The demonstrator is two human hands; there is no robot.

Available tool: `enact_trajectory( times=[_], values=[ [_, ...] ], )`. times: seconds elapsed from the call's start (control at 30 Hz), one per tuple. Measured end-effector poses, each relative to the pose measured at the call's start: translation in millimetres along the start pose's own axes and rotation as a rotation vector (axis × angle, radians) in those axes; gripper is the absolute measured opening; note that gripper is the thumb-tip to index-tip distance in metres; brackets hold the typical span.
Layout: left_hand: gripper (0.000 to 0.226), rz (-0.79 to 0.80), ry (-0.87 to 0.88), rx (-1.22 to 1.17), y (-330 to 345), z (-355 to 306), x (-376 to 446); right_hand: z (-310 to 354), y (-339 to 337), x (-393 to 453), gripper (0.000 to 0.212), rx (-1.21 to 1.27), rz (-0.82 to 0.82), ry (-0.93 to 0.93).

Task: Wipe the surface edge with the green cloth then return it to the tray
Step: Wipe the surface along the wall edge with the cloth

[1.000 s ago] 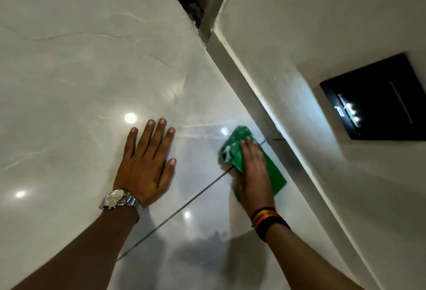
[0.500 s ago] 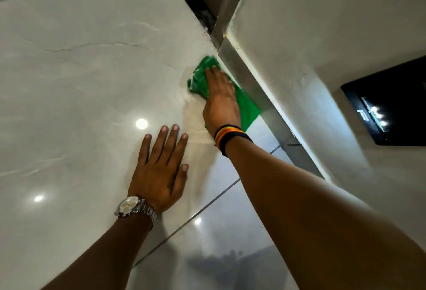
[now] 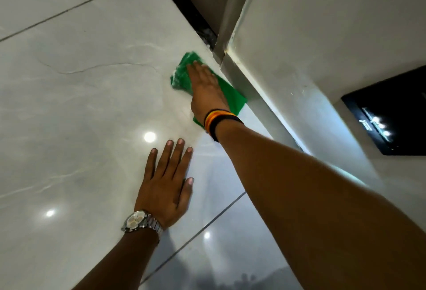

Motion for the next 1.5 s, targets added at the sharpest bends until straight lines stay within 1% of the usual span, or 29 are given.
enact_trajectory(
  times=[0.07, 0.1, 0.13, 0.2, 0.23, 0.33, 0.37, 0.4, 0.47, 0.53, 0.63, 0.7, 0.73, 0.87, 0.93, 1.0, 1.07, 1.13, 1.17, 1.27, 1.3, 1.37, 1.4, 1.43, 1.5],
  values=[
    [0.071, -0.016, 0.007, 0.001, -3.8, -0.9, -0.3, -10.4, -3.8, -47.0, 0.099, 0.038, 0.029, -0.082],
    [0.071, -0.026, 0.005, 0.007, -6.2, -1.2, -0.3, -25.4, -8.9, -74.9, 0.101, 0.059, 0.011, -0.069],
    [0.071, -0.029, 0.005, 0.015, -7.8, -1.0, -0.3, -46.1, -14.1, -105.0, 0.099, 0.07, -0.019, -0.026],
    [0.07, -0.035, 0.011, 0.013, -11.2, -3.7, 0.2, -96.7, -27.5, -173.6, 0.089, 0.058, -0.088, 0.1],
    [0.07, -0.042, 0.012, 0.007, -12.7, -3.8, 0.4, -123.1, -33.7, -211.6, 0.088, 0.063, -0.126, 0.183],
    [0.07, -0.067, 0.014, -0.018, -14.7, -3.3, 0.3, -189.1, -52.0, -325.0, 0.091, 0.105, -0.232, 0.463],
    [0.07, -0.074, 0.013, -0.019, -15.2, -2.5, -0.1, -200.8, -55.2, -351.5, 0.093, 0.101, -0.243, 0.521],
    [0.07, -0.077, 0.012, -0.015, -15.0, -1.1, -0.4, -204.9, -56.9, -367.4, 0.096, 0.074, -0.229, 0.539],
    [0.07, -0.071, 0.009, -0.018, -12.7, -1.0, -0.5, -205.1, -58.4, -367.5, 0.097, 0.007, -0.172, 0.492],
    [0.071, -0.054, 0.009, -0.031, -10.4, -2.8, -0.8, -198.7, -57.4, -337.1, 0.091, 0.007, -0.141, 0.413],
    [0.071, -0.047, 0.003, -0.032, -9.0, -1.6, -0.5, -168.1, -49.8, -259.9, 0.087, -0.029, -0.096, 0.284],
    [0.071, -0.048, 0.004, -0.024, -8.1, -1.0, -0.6, -138.4, -44.5, -205.0, 0.079, -0.026, -0.105, 0.189],
    [0.071, -0.05, 0.008, -0.017, -7.5, -1.5, -1.0, -123.1, -42.0, -180.1, 0.078, 0.0, -0.119, 0.159],
    [0.07, -0.062, 0.01, -0.013, -4.6, -1.8, -0.3, -72.6, -29.7, -85.8, 0.089, 0.107, -0.174, 0.133],
    [0.069, -0.052, 0.007, -0.012, -0.4, 0.1, -0.6, -52.4, -23.5, -48.3, 0.088, 0.117, -0.16, 0.133],
    [0.068, -0.042, 0.011, -0.009, 2.3, 1.1, -0.4, -40.7, -17.3, -32.4, 0.085, 0.103, -0.142, 0.142],
    [0.067, -0.028, 0.014, -0.017, -0.2, 0.2, 0.5, -33.9, -8.3, -50.9, 0.084, 0.113, -0.108, 0.112],
    [0.066, 0.01, -0.009, -0.038, -4.5, 0.7, -0.1, -38.2, 1.8, -99.7, 0.086, 0.143, -0.076, 0.085],
    [0.066, 0.039, -0.036, -0.069, -9.2, -0.6, -8.5, -43.0, 2.0, -135.0, 0.086, 0.179, -0.083, 0.101],
    [0.069, 0.139, -0.138, -0.22, -25.6, -8.9, -57.8, -61.0, 0.7, -236.3, 0.081, 0.221, -0.127, 0.2],
    [0.07, 0.169, -0.151, -0.255, -32.6, -16.2, -81.3, -67.6, 4.3, -265.3, 0.076, 0.213, -0.092, 0.263],
    [0.07, 0.222, -0.141, -0.284, -57.3, -28.8, -131.7, -73.9, -1.1, -313.8, 0.052, 0.309, -0.046, 0.451],
    [0.069, 0.237, -0.13, -0.287, -73.4, -33.1, -154.1, -71.9, -8.2, -335.5, 0.043, 0.356, -0.054, 0.55],
    [0.068, 0.244, -0.125, -0.292, -91.4, -35.4, -174.8, -61.6, -18.4, -352.1, 0.04, 0.391, -0.081, 0.602],
    [0.066, 0.256, -0.156, -0.296, -128.7, -35.7, -209.0, -30.9, -38.9, -374.5, 0.047, 0.453, -0.143, 0.619]
  ],
)
Point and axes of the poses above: each hand's wrist, its own x-axis towards the middle knuckle, its own y-axis out of the palm, z = x × y, the point moved 10 cm from there along x, towards the middle knuckle, and after that the axes turned 10 degrees about x, right-handed, at the moved point
